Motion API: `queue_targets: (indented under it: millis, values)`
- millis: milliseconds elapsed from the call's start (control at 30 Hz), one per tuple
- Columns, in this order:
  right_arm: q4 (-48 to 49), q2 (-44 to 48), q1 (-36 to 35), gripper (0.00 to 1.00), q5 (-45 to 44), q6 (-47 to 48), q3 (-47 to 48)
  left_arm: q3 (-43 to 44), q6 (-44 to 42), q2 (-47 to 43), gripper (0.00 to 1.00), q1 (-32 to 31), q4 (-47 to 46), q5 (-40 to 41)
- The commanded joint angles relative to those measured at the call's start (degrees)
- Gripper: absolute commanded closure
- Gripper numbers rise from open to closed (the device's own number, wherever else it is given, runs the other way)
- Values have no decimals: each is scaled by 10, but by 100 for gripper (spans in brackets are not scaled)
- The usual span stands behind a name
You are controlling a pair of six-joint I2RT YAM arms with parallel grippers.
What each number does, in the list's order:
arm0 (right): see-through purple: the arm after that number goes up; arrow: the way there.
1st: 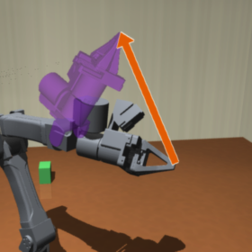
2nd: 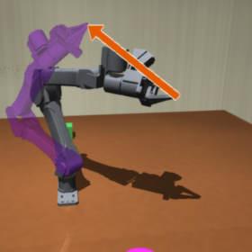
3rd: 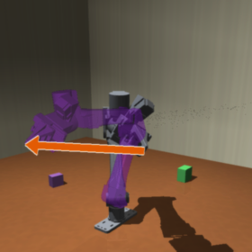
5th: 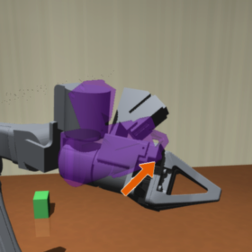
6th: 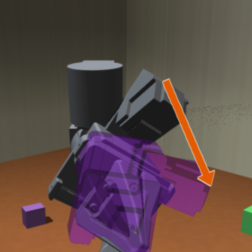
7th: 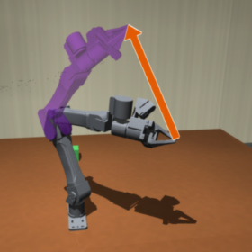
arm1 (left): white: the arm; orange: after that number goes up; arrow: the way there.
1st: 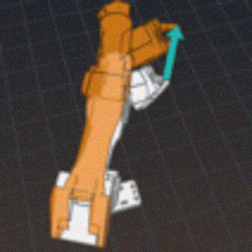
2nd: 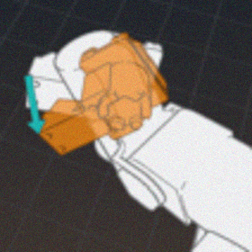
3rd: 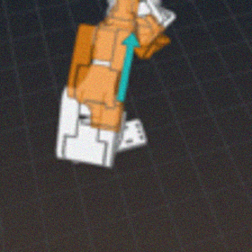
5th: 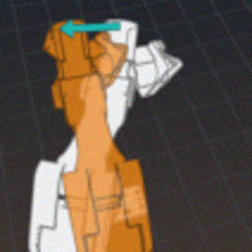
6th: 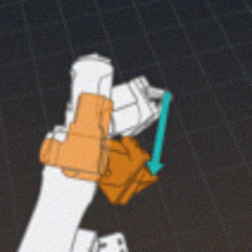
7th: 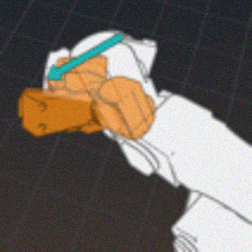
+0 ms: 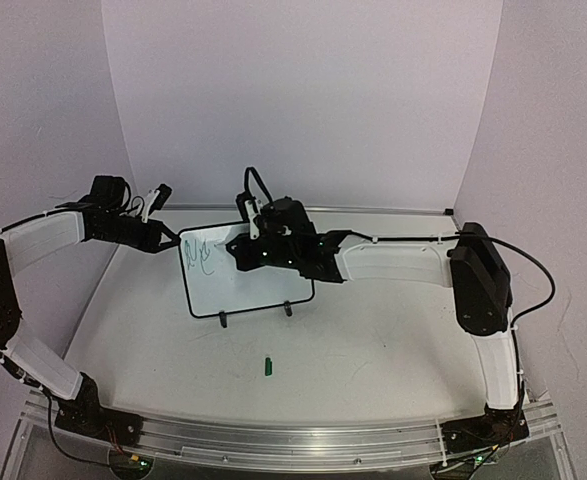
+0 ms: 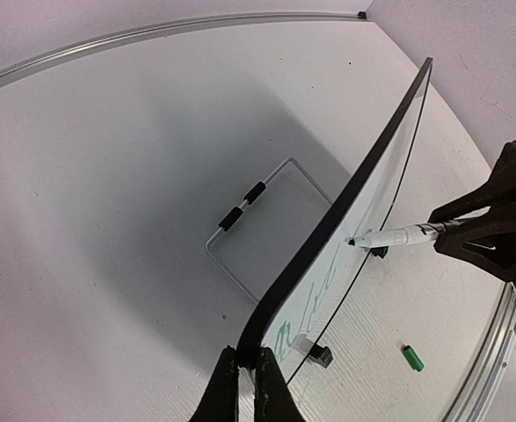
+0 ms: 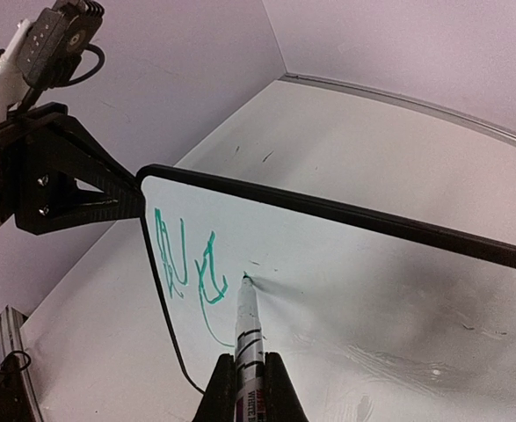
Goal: Write a sentence on the whiteboard
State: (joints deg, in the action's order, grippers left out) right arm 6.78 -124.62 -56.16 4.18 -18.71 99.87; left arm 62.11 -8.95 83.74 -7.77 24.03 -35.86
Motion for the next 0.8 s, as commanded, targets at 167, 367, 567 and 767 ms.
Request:
queue_targets:
  millis: [167, 367, 567, 767]
  values:
    - [-4, 8, 3, 100, -21, -11, -27, -2, -9, -16, 100, 1, -22, 0]
    - [-4, 20, 3, 100, -26, -16, -55, -2, -8, -17, 100, 0, -24, -1]
    - [-3, 27, 4, 100, -38, -12, -50, -2, -8, -17, 100, 1, -24, -1]
    - [2, 29, 4, 100, -55, -6, -30, -2, -9, -17, 100, 0, -23, 0]
